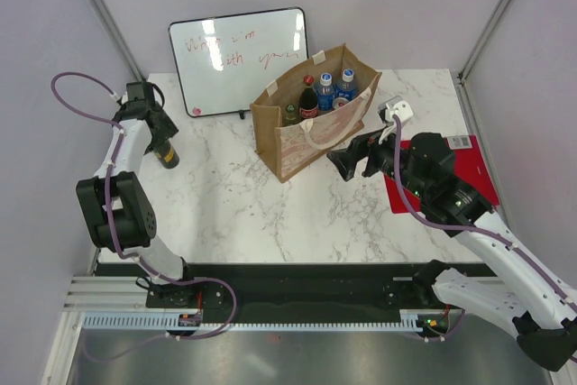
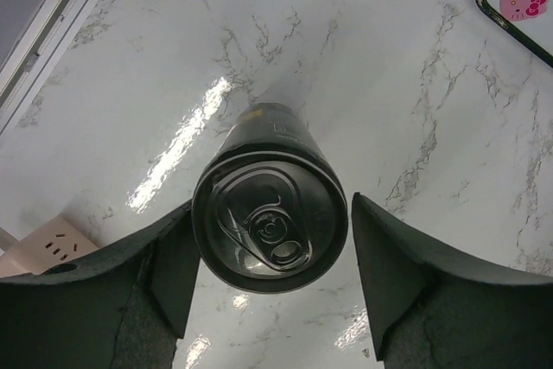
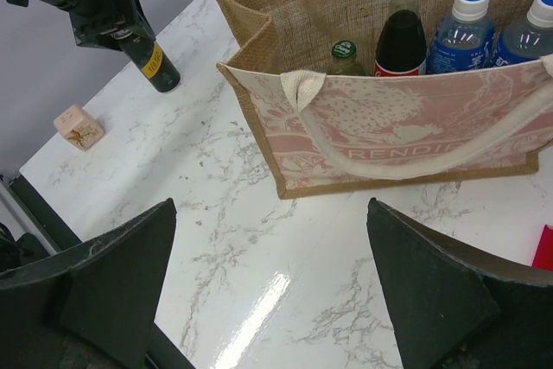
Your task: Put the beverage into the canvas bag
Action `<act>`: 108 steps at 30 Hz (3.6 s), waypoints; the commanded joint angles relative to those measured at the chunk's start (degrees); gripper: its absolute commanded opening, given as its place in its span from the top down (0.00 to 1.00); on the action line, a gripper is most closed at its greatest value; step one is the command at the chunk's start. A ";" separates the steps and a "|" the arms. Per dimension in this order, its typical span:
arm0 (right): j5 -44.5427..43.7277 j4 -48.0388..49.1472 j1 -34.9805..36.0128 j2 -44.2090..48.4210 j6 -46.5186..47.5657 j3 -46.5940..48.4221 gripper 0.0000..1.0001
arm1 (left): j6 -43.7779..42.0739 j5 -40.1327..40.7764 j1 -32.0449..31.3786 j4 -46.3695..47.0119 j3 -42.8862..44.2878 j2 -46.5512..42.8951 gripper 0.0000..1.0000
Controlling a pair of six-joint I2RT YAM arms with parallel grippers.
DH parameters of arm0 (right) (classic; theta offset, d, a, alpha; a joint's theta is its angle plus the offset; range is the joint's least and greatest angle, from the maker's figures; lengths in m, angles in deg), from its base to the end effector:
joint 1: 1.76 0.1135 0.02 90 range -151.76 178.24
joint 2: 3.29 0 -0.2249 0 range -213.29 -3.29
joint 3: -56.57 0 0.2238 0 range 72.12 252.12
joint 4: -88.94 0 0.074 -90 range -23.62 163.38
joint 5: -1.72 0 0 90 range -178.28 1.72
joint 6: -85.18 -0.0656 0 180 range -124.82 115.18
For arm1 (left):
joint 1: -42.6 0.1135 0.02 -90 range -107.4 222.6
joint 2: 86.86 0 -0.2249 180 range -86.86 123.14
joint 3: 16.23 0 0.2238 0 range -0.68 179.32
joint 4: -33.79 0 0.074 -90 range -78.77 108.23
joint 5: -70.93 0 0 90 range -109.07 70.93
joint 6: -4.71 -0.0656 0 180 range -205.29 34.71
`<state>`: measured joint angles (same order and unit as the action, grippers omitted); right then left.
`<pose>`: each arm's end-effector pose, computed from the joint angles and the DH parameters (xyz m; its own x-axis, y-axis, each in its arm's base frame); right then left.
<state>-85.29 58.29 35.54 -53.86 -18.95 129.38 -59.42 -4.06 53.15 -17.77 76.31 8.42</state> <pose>0.1748 0.1374 0.3515 -0.2706 0.1003 -0.9575 -0.5983 0.7617 0.2489 0.3355 0.0798 0.2152 -0.5764 -0.5360 -0.6168 -0.6412 0.7646 -0.0654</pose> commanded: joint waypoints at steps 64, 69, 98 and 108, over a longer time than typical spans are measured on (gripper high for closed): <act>-36.64 -5.65 0.06 -18.07 -41.94 12.97 0.06 | -8.64 -19.58 -43.41 -4.52 53.09 2.97 0.98; -41.39 -2.23 -0.12 -22.37 -46.69 9.73 0.11 | -9.26 -17.64 -44.56 -1.44 52.21 6.05 0.98; -32.34 6.48 -2.84 -29.94 -43.52 10.95 0.19 | -9.17 -15.62 -46.84 10.08 32.26 5.79 0.98; -30.58 8.06 -3.64 -35.22 -42.65 10.42 0.35 | -7.50 -15.18 -47.81 12.80 26.90 4.91 0.98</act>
<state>-117.36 65.02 32.48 -88.28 -61.76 139.04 -68.60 -19.19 6.09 -13.45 103.04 18.30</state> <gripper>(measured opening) 0.709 0.651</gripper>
